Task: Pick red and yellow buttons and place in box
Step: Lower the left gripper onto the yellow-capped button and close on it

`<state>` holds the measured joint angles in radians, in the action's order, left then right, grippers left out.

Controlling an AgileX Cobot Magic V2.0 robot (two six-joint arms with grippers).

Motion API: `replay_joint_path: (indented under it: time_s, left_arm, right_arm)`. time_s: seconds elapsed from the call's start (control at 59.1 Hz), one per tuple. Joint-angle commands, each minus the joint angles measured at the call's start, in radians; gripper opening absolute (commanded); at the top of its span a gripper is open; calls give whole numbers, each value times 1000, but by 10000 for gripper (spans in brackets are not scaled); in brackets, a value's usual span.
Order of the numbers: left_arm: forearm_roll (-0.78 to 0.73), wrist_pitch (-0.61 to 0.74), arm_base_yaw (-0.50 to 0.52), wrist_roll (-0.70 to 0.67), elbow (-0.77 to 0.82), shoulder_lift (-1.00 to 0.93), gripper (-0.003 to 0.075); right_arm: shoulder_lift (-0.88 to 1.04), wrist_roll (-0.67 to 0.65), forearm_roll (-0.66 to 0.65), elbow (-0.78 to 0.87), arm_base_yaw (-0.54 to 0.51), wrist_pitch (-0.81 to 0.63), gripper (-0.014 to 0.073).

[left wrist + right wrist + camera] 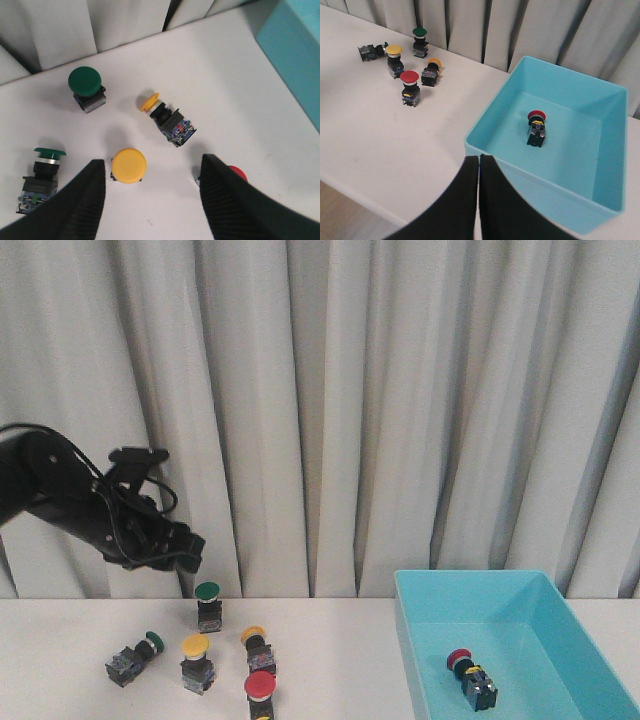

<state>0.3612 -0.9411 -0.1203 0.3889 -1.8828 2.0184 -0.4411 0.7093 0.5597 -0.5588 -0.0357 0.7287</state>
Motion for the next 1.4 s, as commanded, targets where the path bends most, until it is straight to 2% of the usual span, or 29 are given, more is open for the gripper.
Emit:
replay_joint_path:
  time_s: [0.0, 1.387]
  left_arm:
    - [11, 57, -5, -18, -32, -20, 412]
    - [14, 153, -24, -18, -32, 216, 412]
  right_arm:
    - [-7, -12, 17, -24, -3, -48, -4]
    - [-7, -32, 17, -24, -3, -45, -4]
